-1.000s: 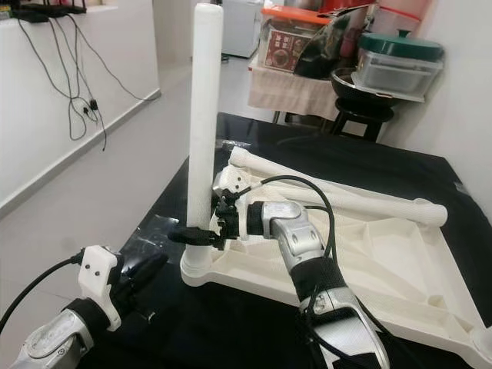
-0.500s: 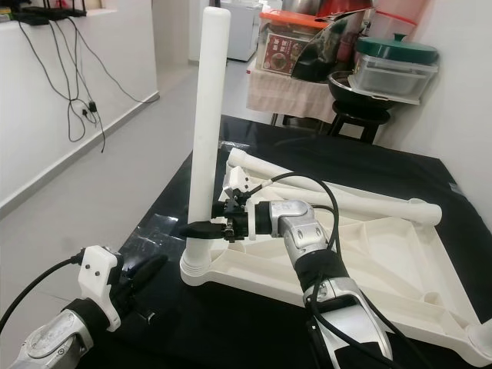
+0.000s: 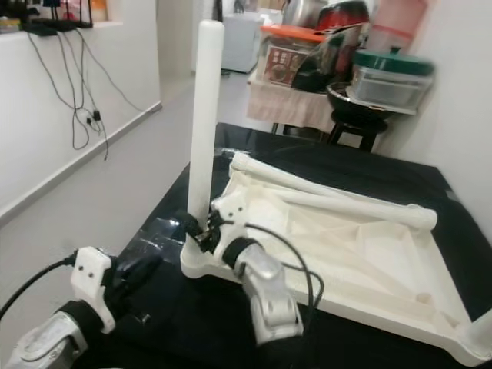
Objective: Building children table
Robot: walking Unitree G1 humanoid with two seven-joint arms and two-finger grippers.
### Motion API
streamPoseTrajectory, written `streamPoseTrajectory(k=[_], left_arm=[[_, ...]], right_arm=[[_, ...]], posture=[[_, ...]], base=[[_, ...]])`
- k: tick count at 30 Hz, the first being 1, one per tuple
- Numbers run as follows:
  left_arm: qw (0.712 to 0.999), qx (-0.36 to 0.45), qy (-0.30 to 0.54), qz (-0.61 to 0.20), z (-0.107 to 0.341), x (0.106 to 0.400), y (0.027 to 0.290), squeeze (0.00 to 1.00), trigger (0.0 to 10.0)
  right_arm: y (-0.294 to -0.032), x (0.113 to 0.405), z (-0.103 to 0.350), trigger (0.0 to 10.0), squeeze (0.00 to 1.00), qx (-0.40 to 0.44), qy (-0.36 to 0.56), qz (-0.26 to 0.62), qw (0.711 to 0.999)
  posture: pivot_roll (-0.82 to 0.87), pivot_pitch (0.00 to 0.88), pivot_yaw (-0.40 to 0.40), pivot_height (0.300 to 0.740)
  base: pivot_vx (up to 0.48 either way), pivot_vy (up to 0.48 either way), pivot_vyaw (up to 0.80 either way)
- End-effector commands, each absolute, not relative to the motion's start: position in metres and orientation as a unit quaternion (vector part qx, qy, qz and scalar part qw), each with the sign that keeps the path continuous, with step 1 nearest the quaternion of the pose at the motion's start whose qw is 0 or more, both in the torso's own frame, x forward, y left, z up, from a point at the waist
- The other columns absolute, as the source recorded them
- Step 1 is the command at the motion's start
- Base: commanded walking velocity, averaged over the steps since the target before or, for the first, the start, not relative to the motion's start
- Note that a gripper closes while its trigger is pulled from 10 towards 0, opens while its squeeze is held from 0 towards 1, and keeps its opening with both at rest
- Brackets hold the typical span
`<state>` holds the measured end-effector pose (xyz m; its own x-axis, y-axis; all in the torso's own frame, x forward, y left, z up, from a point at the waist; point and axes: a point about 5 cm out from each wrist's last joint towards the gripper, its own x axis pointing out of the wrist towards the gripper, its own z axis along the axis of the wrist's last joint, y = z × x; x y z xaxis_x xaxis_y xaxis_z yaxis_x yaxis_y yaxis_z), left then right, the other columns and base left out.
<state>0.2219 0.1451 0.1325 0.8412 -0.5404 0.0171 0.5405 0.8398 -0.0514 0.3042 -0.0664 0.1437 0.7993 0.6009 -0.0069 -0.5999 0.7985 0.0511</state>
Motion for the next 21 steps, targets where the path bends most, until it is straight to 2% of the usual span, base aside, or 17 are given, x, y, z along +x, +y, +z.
streamPoseTrajectory(k=[1, 4, 5, 7, 8, 9, 10, 13, 16, 18, 19, 20, 21], left_arm=[[0.957, -0.029, 0.008, -0.289, 0.130, 0.223, 0.144, 0.00, 10.0], [0.958, -0.029, 0.006, -0.287, 0.130, 0.224, 0.144, 0.00, 10.0], [0.959, -0.029, 0.004, -0.283, 0.131, 0.224, 0.144, 0.00, 10.0], [0.959, -0.029, 0.003, -0.281, 0.131, 0.224, 0.143, 0.00, 10.0], [0.960, -0.030, 0.002, -0.279, 0.131, 0.224, 0.143, 0.00, 10.0], [0.960, -0.030, 0.002, -0.278, 0.131, 0.225, 0.143, 0.00, 10.0], [0.960, -0.030, 0.002, -0.278, 0.131, 0.225, 0.143, 0.00, 10.0], [0.960, -0.032, 0.002, -0.280, 0.131, 0.224, 0.142, 0.00, 10.0], [0.959, -0.033, 0.002, -0.280, 0.131, 0.224, 0.141, 0.00, 10.0], [0.959, -0.034, 0.003, -0.281, 0.131, 0.224, 0.141, 0.00, 10.0], [0.959, -0.034, 0.003, -0.281, 0.131, 0.224, 0.141, 0.00, 10.0], [0.959, -0.034, 0.003, -0.281, 0.131, 0.224, 0.140, 0.00, 10.0], [0.959, -0.034, 0.003, -0.281, 0.131, 0.224, 0.141, 0.00, 10.0]], right_arm=[[-0.076, 0.301, 0.111, 0.0, 0.00, 0.006, 0.094, 0.305, 0.948], [-0.074, 0.301, 0.110, 0.0, 0.00, 0.006, 0.095, 0.314, 0.944], [-0.074, 0.303, 0.111, 2.4, 0.00, 0.000, 0.095, 0.313, 0.945], [-0.074, 0.304, 0.112, 2.4, 0.00, -0.004, 0.094, 0.311, 0.946], [-0.073, 0.303, 0.114, 10.0, 0.00, -0.002, 0.093, 0.319, 0.943], [-0.072, 0.303, 0.117, 10.0, 1.00, -0.004, 0.091, 0.325, 0.941], [-0.072, 0.303, 0.117, 10.0, 1.00, -0.004, 0.091, 0.325, 0.941], [-0.070, 0.307, 0.130, 10.0, 1.00, -0.016, 0.069, 0.409, 0.910], [-0.071, 0.309, 0.137, 10.0, 1.00, -0.019, 0.058, 0.441, 0.895], [-0.075, 0.315, 0.151, 10.0, 1.00, -0.037, 0.033, 0.498, 0.866], [-0.075, 0.315, 0.151, 10.0, 1.00, -0.037, 0.033, 0.498, 0.866], [-0.079, 0.319, 0.156, 10.0, 0.76, -0.041, 0.030, 0.523, 0.851], [-0.082, 0.324, 0.161, 10.0, 0.00, -0.043, 0.028, 0.543, 0.838]], posture=[[0.09, 0.000, -0.102, 0.740], [0.09, 0.000, -0.103, 0.740], [0.09, 0.000, -0.107, 0.740], [0.09, 0.000, -0.108, 0.740], [0.09, 0.000, -0.110, 0.740], [0.09, 0.000, -0.110, 0.740], [0.09, 0.000, -0.110, 0.740], [0.10, 0.000, -0.113, 0.740], [0.10, 0.000, -0.113, 0.740], [0.11, 0.000, -0.119, 0.740], [0.11, 0.000, -0.119, 0.740], [0.11, 0.000, -0.120, 0.740], [0.12, 0.000, -0.123, 0.740]], base=[[0.000, 0.000, 0.00], [0.000, 0.000, 0.00], [0.000, 0.000, 0.00], [0.000, 0.000, 0.00], [0.000, 0.000, 0.00], [0.000, 0.000, 0.00], [0.000, 0.000, 0.00], [0.000, 0.000, 0.00], [0.000, 0.000, 0.00], [0.000, 0.000, 0.00], [0.000, 0.000, 0.00], [0.000, 0.000, 0.00], [0.000, 0.000, 0.00]])
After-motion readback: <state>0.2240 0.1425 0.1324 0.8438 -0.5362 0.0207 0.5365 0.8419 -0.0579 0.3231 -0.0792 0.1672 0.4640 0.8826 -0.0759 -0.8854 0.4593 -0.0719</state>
